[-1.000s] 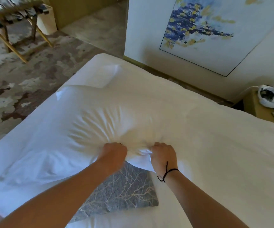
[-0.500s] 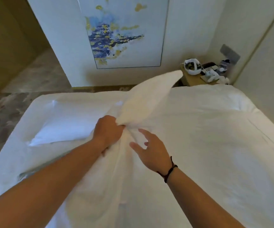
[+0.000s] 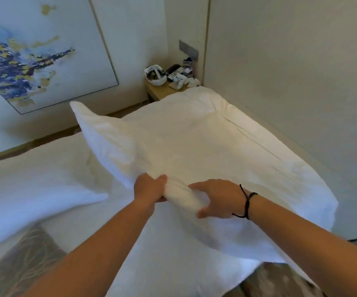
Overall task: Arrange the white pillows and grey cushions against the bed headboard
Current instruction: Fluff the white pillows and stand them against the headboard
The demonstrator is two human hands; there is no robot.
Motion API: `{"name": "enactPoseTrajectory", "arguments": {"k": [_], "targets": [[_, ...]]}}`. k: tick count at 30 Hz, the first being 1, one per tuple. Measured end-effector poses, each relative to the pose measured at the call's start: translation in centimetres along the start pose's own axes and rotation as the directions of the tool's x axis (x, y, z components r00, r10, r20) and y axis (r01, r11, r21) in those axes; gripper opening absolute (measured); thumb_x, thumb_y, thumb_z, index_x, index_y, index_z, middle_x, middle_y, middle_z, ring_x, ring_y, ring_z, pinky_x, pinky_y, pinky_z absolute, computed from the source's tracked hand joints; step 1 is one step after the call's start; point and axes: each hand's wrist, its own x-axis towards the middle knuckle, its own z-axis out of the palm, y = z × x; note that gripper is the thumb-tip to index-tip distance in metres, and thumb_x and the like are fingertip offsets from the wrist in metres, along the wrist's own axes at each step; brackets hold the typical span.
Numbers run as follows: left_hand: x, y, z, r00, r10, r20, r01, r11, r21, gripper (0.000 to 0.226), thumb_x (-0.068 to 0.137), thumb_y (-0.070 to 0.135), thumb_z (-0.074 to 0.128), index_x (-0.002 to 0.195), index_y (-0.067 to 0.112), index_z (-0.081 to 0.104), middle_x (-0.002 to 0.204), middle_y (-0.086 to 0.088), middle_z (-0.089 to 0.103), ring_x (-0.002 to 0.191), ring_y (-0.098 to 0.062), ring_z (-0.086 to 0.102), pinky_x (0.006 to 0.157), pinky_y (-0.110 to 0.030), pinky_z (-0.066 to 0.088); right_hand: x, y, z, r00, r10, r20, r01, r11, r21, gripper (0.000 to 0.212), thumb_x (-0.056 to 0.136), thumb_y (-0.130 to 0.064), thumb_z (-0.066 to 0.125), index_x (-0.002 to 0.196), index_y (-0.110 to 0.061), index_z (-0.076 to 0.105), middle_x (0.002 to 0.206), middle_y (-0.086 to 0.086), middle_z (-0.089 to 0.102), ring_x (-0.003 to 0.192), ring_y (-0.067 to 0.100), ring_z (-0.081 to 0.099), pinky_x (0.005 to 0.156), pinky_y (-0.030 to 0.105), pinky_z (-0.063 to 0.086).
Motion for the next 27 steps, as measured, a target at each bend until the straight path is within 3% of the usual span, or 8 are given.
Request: {"name": "enactPoseTrajectory", "arguments": {"k": [3,7,9,12,15,18,22,27], "targets": [[-0.3,-2.2,3.3,0.992,-0.017,0.128,-0.004,0.987,0.159,0.025,0.087,0.027,0.071,0.075,0.007,0.060,0.088,-0.021,0.069,0.068,-0.031,0.069,0.059,-0.049,0.062,-1.9,4.3,4.4,0.984,0.143,-0.102,-0.149,0.987,-0.057,0.065,0.090,-0.043,0.055,0.146,-0.040,0.023,0.137,0.002,0.049,0.120,0.026,0.051,0.096,0.041,0.043],[0.8,-2.5,4.3,0.978,0.068,0.195,-0.138,0.918,0.372,0.056,0.093,0.051,0.054,0.107,-0.003,0.062,0.103,-0.023,0.070,0.098,-0.039,0.067,0.090,-0.046,0.054,-3.5,4.5,10.0,0.862,0.192,-0.470,-0.296,0.942,-0.158,0.067,0.092,-0.025,0.054,0.150,-0.031,0.021,0.153,0.013,0.034,0.141,0.034,0.033,0.113,0.056,0.026],[1.0,-2.0,3.9,0.959,0.148,0.241,-0.248,0.849,0.467,0.065,0.090,0.067,0.042,0.101,0.007,0.063,0.097,-0.013,0.071,0.095,-0.035,0.064,0.085,-0.043,0.051,-3.1,3.7,11.0,0.827,0.114,-0.550,-0.281,0.932,-0.229,0.072,0.084,-0.014,0.059,0.148,-0.024,0.030,0.155,0.016,0.032,0.142,0.038,0.029,0.114,0.061,0.022],[1.0,-1.7,2.9,0.884,0.345,0.316,-0.465,0.580,0.668,0.064,0.083,0.077,0.036,0.077,0.018,0.060,0.077,0.000,0.066,0.075,-0.024,0.064,0.070,-0.037,0.052,-2.0,3.3,11.6,0.874,0.076,-0.480,-0.197,0.958,-0.207,0.061,0.094,-0.033,0.049,0.150,-0.027,0.025,0.161,0.005,0.022,0.147,0.030,0.022,0.119,0.054,0.010],[0.9,-1.6,2.0,0.780,0.526,0.339,-0.551,0.320,0.771,0.061,0.081,0.076,0.047,0.089,0.017,0.057,0.086,-0.001,0.065,0.084,-0.026,0.064,0.071,-0.037,0.050,-1.3,4.2,11.3,0.916,0.142,-0.374,-0.186,0.979,-0.084,0.076,0.090,-0.057,0.047,0.153,-0.034,0.010,0.163,-0.007,0.007,0.150,0.016,0.008,0.121,0.041,0.000],[0.9,-1.6,1.6,0.614,0.656,0.438,-0.659,0.120,0.743,0.063,0.078,0.075,0.056,0.104,0.018,0.055,0.104,-0.006,0.062,0.099,-0.028,0.058,0.079,-0.039,0.046,-1.3,4.9,11.0,0.902,0.166,-0.399,-0.217,0.972,-0.088,0.091,0.081,-0.070,0.049,0.153,-0.037,0.004,0.163,-0.008,0.005,0.150,0.015,0.003,0.120,0.042,-0.006],[2.3,-1.3,0.9,0.570,0.494,0.656,-0.723,-0.076,0.686,0.079,0.083,0.076,0.046,0.148,0.033,0.034,0.162,-0.005,0.024,0.149,-0.028,0.017,0.120,-0.047,0.013,-0.9,5.5,10.8,0.880,0.216,-0.422,-0.268,0.961,-0.067,0.107,0.070,-0.082,0.047,0.153,-0.036,-0.002,0.164,-0.007,0.005,0.150,0.015,-0.001,0.118,0.045,-0.011],[4.5,-1.7,0.6,0.585,0.305,0.752,-0.738,-0.183,0.649,0.081,0.085,0.078,0.036,0.154,0.047,0.007,0.167,0.004,0.002,0.153,-0.023,-0.004,0.121,-0.049,-0.001,1.1,7.3,10.2,0.874,0.243,-0.421,-0.278,0.960,-0.021,0.119,0.061,-0.095,0.036,0.154,-0.032,-0.003,0.164,-0.008,0.001,0.150,0.015,-0.002,0.119,0.048,-0.009]]}}
